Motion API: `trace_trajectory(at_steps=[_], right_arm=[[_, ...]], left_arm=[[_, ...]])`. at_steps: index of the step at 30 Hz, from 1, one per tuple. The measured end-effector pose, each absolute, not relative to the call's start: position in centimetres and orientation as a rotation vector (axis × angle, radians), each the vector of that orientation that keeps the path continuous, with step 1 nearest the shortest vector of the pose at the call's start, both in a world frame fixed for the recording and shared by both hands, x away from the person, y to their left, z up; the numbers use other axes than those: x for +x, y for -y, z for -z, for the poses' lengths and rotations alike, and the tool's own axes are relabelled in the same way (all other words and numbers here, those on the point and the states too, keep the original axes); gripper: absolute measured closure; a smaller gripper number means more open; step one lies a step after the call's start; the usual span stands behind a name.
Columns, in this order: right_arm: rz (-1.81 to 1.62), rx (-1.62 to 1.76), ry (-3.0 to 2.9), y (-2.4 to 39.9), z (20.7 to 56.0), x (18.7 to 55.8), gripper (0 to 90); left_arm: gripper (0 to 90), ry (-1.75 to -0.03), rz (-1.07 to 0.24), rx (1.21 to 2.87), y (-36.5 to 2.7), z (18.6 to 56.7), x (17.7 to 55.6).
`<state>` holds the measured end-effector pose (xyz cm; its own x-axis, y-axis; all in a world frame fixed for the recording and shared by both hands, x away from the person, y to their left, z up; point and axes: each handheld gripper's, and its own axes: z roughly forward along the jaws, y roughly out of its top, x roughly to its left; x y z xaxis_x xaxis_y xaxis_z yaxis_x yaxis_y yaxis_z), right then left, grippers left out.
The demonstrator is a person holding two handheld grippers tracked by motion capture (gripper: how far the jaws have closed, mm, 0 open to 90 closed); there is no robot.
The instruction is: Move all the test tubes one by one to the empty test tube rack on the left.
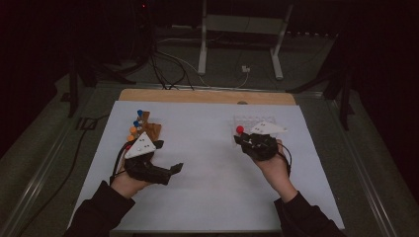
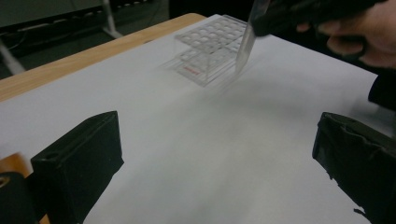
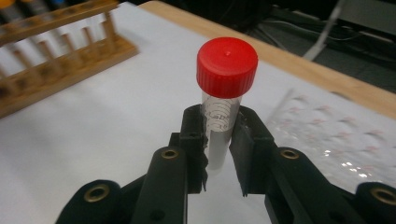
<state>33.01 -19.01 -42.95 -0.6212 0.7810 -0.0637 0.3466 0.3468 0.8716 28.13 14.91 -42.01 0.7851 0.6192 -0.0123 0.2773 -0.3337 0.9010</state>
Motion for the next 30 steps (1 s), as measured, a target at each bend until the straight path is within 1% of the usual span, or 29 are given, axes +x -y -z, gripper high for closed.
trace_trajectory(at_steps=[5, 12, 14, 16, 17, 19, 22, 26, 30], right_arm=[[-1.218, 0.920, -2.205, 17.6, 43.9, 31.8, 74.6], [-1.226, 0.877, -2.267, 16.2, 44.8, 30.8, 74.6], [-1.228, 0.868, -2.279, 15.9, 44.9, 30.7, 74.6], [-1.226, 0.860, -2.289, 15.6, 45.0, 30.5, 74.6], [-1.225, 0.858, -2.293, 15.5, 45.1, 30.5, 74.6], [-1.229, 0.855, -2.298, 15.4, 45.1, 30.4, 74.6], [-1.227, 0.844, -2.305, 15.3, 45.2, 30.3, 74.6], [-1.233, 0.847, -2.306, 15.3, 45.0, 30.3, 74.6], [-1.240, 0.847, -2.304, 15.4, 44.9, 30.2, 74.6]], left_arm=[[2.5, -0.628, -0.392, 1.943, -13.3, 41.8, 28.5], [7.3, -0.571, -0.367, 1.950, -10.8, 41.4, 29.4], [15.6, -0.550, -0.365, 1.944, -10.0, 41.3, 29.6], [18.3, -0.524, -0.349, 1.947, -9.2, 41.3, 29.9], [22.2, -0.516, -0.354, 1.949, -8.7, 41.3, 30.0], [24.4, -0.498, -0.341, 1.952, -8.0, 41.3, 30.3], [31.7, -0.487, -0.335, 1.945, -7.0, 41.2, 30.7], [40.8, -0.465, -0.349, 1.947, -5.8, 41.2, 31.0], [47.9, -0.457, -0.355, 1.949, -5.0, 41.4, 31.4]])
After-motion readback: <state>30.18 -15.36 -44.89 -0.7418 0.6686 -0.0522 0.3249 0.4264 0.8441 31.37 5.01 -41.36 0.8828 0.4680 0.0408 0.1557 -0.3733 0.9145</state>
